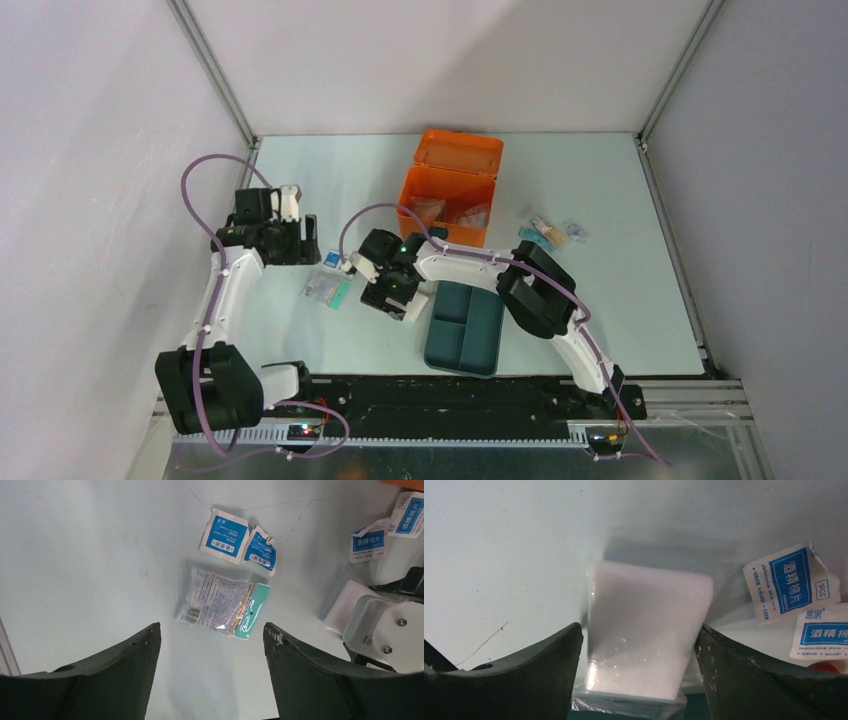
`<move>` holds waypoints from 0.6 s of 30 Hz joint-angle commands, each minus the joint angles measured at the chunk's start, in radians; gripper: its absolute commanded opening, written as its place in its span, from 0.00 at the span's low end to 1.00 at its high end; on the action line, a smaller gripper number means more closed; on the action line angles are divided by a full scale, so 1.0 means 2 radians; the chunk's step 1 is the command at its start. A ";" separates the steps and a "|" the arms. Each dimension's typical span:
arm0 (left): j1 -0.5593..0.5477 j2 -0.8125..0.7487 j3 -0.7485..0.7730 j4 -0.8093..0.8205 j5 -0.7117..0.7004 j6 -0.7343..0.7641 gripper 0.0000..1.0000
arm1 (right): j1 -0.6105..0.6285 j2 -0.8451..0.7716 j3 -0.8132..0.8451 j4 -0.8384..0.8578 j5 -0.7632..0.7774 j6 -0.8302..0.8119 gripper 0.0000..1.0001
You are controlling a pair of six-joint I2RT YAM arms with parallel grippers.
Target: Organize the medicine kit
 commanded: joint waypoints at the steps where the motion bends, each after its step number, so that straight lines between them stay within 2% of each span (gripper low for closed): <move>1: 0.004 -0.013 0.002 0.005 0.019 -0.009 0.80 | 0.000 0.001 0.010 -0.017 0.008 0.013 0.82; 5: 0.005 -0.014 0.002 0.005 0.023 -0.011 0.80 | 0.003 -0.018 0.008 -0.018 0.025 0.006 0.79; 10: 0.005 -0.015 0.005 0.005 0.022 -0.010 0.80 | 0.002 -0.113 -0.019 0.008 0.060 -0.030 0.77; 15: 0.005 -0.002 0.013 0.005 0.033 -0.014 0.80 | -0.020 -0.220 -0.034 0.031 0.029 -0.050 0.75; 18: 0.005 0.003 0.018 0.005 0.044 -0.018 0.80 | -0.053 -0.254 -0.035 0.040 0.008 -0.053 0.72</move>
